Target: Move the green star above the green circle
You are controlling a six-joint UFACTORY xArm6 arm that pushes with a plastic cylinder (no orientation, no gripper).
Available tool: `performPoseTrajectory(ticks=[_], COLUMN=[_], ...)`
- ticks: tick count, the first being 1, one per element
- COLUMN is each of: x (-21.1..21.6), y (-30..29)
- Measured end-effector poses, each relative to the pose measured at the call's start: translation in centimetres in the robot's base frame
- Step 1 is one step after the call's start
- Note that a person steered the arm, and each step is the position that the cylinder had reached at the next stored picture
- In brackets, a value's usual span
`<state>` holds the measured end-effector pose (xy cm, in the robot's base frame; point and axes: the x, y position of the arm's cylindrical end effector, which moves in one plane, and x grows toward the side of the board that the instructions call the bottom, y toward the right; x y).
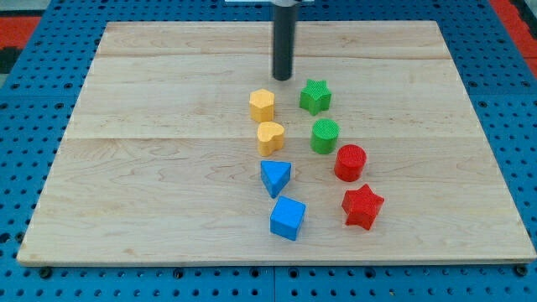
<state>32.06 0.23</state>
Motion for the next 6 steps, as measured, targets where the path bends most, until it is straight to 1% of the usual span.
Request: performPoseTrajectory(ticks=[1, 2, 4, 5, 6], x=[3.0, 3.8, 6.7, 7.7, 10.9], y=[2.8, 4.7, 4.8, 2.4, 4.0])
